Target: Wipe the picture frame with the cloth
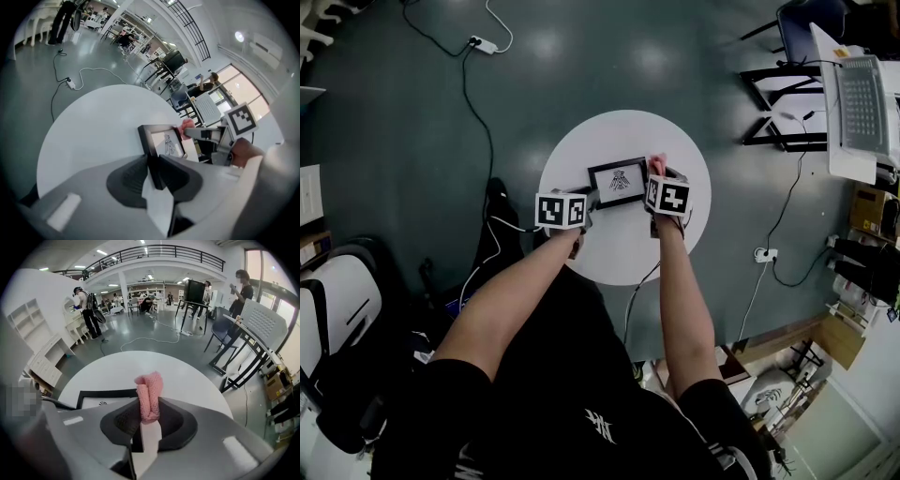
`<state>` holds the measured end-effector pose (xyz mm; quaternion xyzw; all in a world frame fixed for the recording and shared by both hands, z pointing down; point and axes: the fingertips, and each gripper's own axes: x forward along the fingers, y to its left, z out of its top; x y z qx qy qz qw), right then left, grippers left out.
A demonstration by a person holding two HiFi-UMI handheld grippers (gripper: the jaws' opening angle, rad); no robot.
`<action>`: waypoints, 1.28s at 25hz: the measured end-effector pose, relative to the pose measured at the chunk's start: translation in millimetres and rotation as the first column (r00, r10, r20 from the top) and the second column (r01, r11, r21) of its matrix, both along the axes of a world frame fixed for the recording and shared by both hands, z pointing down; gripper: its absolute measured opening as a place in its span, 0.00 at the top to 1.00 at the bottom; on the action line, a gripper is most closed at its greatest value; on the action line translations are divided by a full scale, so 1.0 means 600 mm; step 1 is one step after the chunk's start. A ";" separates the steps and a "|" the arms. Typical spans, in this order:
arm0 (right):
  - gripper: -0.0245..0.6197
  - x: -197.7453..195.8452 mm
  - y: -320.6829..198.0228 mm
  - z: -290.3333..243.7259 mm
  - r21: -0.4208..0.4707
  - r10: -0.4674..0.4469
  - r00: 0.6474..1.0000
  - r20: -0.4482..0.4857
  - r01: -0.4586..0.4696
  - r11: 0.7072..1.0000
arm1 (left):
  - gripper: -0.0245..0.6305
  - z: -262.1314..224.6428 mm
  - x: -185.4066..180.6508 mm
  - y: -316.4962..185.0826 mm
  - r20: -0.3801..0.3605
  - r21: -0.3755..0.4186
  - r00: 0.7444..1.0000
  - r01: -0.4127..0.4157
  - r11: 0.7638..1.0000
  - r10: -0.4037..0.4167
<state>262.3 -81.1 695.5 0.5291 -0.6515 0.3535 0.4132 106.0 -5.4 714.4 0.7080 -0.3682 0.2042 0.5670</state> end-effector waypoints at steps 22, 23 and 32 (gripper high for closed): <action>0.84 -0.254 0.063 0.009 0.040 -0.577 0.775 0.260 0.588 0.808 | 0.85 -0.002 0.001 -0.002 -0.019 0.007 1.000 0.003 1.000 -0.003; 0.84 -0.252 0.063 0.009 0.033 -0.575 0.776 0.258 0.588 0.808 | 0.85 -0.002 0.001 -0.002 -0.018 0.009 1.000 0.004 1.000 -0.004; 0.84 -0.219 0.069 0.023 -0.003 -0.535 0.825 0.184 0.544 0.839 | 0.85 -0.002 0.002 0.000 -0.021 0.014 1.000 0.006 1.000 -0.006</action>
